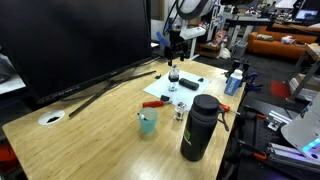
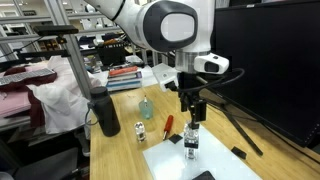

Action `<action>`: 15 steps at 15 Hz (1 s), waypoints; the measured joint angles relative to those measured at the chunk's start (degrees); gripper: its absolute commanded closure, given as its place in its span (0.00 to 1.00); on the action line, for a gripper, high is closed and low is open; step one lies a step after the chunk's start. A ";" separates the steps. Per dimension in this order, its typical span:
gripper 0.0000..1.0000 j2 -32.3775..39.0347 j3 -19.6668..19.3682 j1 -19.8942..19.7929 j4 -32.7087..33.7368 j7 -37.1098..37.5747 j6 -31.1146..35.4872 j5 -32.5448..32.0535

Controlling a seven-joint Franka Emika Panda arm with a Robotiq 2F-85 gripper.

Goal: Remove the lid from the glass object on the right

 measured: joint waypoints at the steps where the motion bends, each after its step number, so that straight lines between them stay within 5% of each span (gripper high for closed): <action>1: 0.02 0.01 0.00 0.00 -0.01 0.09 0.00 -0.01; 2: 0.07 0.03 0.00 0.00 -0.02 0.10 0.01 -0.01; 3: 0.24 0.08 0.00 0.00 -0.02 0.10 0.02 -0.01; 4: 0.31 0.14 0.00 0.00 -0.02 0.10 0.02 -0.01; 15: 0.99 1.57 0.02 0.44 0.19 -0.05 2.76 -2.27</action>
